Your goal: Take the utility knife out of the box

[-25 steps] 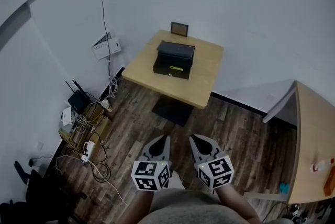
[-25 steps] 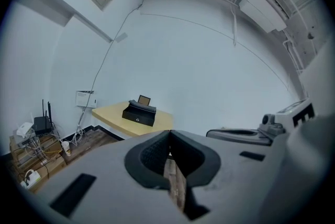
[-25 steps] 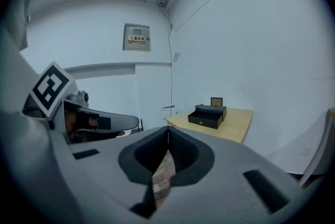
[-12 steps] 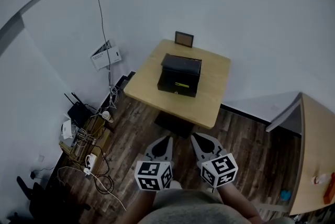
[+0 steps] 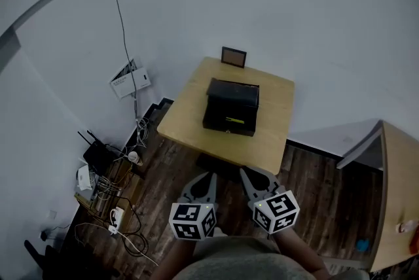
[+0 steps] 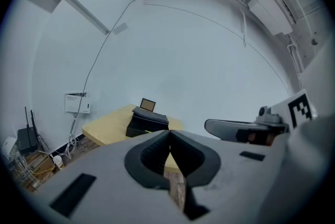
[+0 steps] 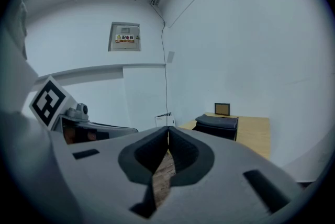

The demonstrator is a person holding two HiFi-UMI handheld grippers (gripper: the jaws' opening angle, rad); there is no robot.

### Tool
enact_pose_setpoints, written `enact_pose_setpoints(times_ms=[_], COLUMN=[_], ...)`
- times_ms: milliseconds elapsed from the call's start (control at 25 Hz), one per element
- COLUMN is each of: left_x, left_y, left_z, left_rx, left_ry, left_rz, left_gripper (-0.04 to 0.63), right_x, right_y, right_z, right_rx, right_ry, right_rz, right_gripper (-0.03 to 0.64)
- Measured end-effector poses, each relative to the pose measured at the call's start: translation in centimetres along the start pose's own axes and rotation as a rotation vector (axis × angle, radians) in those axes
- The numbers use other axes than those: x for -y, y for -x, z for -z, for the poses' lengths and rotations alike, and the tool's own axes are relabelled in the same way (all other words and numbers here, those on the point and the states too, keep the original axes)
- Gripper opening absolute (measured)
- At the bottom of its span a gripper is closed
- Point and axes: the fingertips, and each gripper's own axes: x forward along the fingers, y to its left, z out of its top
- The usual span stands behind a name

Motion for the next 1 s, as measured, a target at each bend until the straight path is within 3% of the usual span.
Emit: enact_pose_setpoints(times_ms=[520, 1000], left_x=[-4.1, -6.4], left_y=[-2.7, -9.2], left_z=[-0.4, -1.7], left_rx=[-0.038, -0.054], left_ry=[0.030, 0.040], left_rz=[0.002, -0.042], left_gripper=[0.003, 0.003], right_x=[2.9, 8.8], right_y=[-3.7, -9.4], right_z=[-0.6, -2.3], right_rx=[-0.035, -0.081], right_ry=[0.025, 0.110], right_rz=[0.058, 0.022], right_gripper=[0.001, 0.000])
